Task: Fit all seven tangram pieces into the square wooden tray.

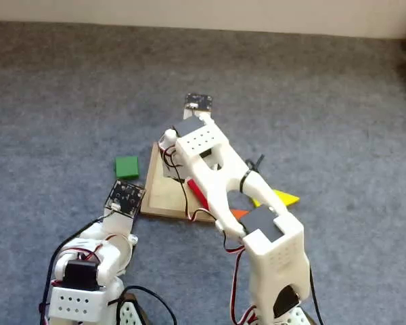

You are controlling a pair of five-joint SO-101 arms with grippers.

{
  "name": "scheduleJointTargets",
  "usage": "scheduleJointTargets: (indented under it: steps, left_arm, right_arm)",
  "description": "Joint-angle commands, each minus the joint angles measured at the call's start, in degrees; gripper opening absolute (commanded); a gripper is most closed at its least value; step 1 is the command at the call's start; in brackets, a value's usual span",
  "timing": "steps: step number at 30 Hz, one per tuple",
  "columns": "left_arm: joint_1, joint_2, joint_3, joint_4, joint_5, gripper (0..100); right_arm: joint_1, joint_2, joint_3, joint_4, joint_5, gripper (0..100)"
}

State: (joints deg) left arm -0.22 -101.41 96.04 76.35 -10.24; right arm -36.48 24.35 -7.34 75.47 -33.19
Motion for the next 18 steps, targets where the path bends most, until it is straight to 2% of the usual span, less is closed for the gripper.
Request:
scheduleJointTargets:
  steps: [1, 5, 13, 15, 18]
  left_arm:
    - [-0.04, -2.15, 1.10, 0.35, -0.18, 1]
    - [-0.04, -2.15, 1.10, 0.35, -0.18, 1]
    - [-0.04, -2.15, 1.10, 0.35, -0.18, 1]
    - [-0.04, -2.15, 1.10, 0.35, -0.18, 1]
    - [-0.04, -2.15, 1.10, 0.35, -0.18, 1]
  right_arm:
    - [-0.66, -1.54, -3.82, 0.75, 1.23, 35.0]
    - [-0.57, -3.56, -4.62, 4.00, 3.16, 34.0]
    - [1.71, -9.36, -4.26, 4.62, 12.66, 5.1]
    - [2.77, -9.10, -2.68, 4.09, 13.80, 1.4]
    - [4.53, -8.48, 0.48, 2.24, 14.15, 0.9]
